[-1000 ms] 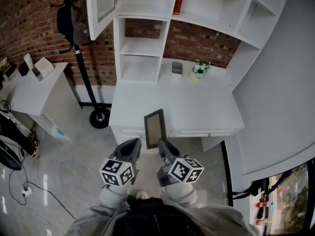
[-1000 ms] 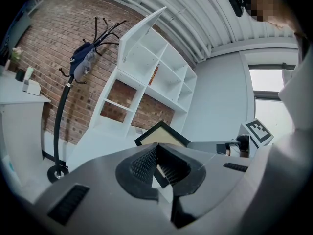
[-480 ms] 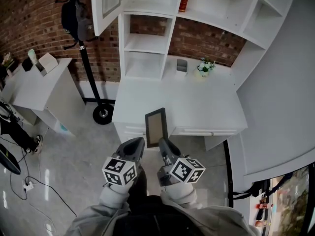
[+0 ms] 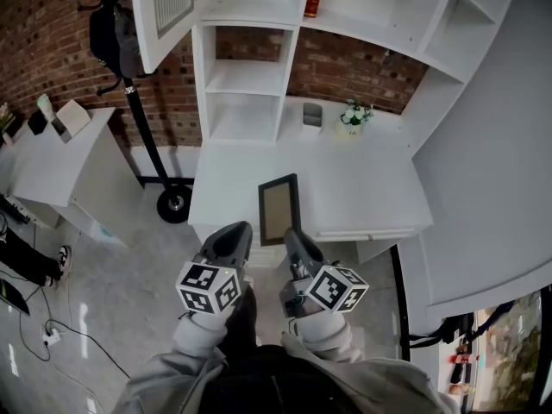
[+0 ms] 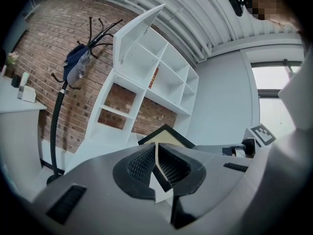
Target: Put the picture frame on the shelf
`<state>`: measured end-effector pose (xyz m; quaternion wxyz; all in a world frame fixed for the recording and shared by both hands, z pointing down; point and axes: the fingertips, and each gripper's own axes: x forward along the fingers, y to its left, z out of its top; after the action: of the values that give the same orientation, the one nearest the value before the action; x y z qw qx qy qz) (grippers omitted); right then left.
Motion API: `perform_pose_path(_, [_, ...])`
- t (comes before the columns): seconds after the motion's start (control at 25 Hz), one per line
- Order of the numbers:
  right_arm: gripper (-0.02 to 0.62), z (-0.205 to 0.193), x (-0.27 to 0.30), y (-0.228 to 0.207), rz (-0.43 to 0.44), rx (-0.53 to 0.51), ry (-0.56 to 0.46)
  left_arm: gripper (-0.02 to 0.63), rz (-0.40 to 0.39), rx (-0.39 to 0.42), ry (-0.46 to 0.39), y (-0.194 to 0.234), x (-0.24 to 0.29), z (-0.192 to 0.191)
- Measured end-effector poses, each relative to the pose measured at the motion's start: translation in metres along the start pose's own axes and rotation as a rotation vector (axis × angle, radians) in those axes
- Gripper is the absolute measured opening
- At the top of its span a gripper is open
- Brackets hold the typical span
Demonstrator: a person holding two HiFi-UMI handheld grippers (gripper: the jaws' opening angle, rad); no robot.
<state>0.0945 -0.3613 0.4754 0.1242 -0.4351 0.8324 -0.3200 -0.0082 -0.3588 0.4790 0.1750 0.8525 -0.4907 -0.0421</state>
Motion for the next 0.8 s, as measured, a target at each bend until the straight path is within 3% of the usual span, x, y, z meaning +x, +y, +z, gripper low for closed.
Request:
perform_pose_path(0.36, [0.067, 0.076, 0.081, 0.013, 0.100, -0.002, -0.050, 0.003, 0.023, 0.060, 0.007, 0.033, 0.065, 0.053])
perform_pose_path(0.8, [0.067, 0.164, 0.177, 0.033, 0.168, -0.072, -0.136, 0.003, 0.027, 0.086, -0.068, 0.076, 0.131, 0.146])
